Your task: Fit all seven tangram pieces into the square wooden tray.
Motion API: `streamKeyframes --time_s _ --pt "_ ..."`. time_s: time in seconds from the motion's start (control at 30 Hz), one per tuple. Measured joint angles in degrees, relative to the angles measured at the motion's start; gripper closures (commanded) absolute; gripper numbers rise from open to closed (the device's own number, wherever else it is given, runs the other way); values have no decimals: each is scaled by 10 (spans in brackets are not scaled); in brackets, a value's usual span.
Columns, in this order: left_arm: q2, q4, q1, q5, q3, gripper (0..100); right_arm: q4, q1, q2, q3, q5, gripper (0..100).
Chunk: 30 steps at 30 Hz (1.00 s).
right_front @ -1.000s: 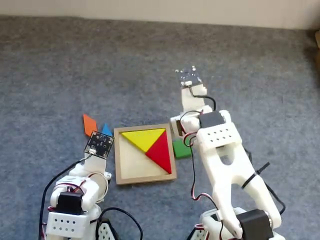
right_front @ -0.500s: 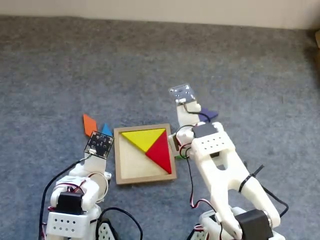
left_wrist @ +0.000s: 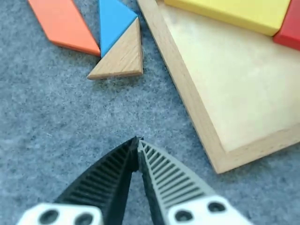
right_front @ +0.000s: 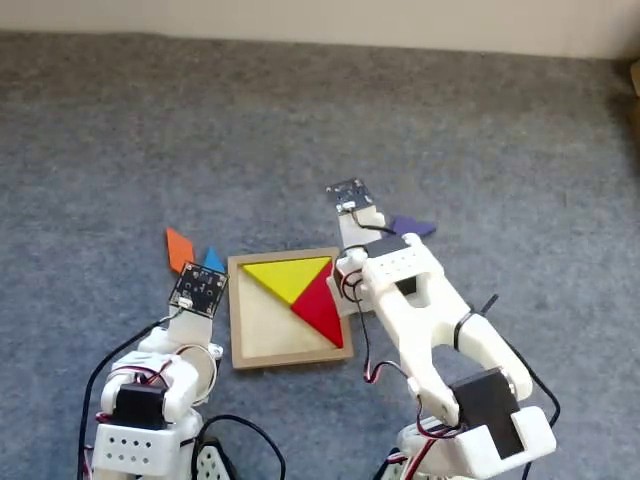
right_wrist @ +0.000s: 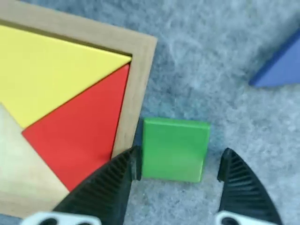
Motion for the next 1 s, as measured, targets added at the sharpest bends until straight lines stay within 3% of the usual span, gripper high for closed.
streamKeyframes --time_s 0.27,0.47,1.0 --pt "0 0 0 0 0 993 0 0 0 0 0 738" --pt "0 0 0 0 0 993 2 1 3 0 3 816" --pt "0 0 0 0 0 993 3 12 84 -41 22 821"
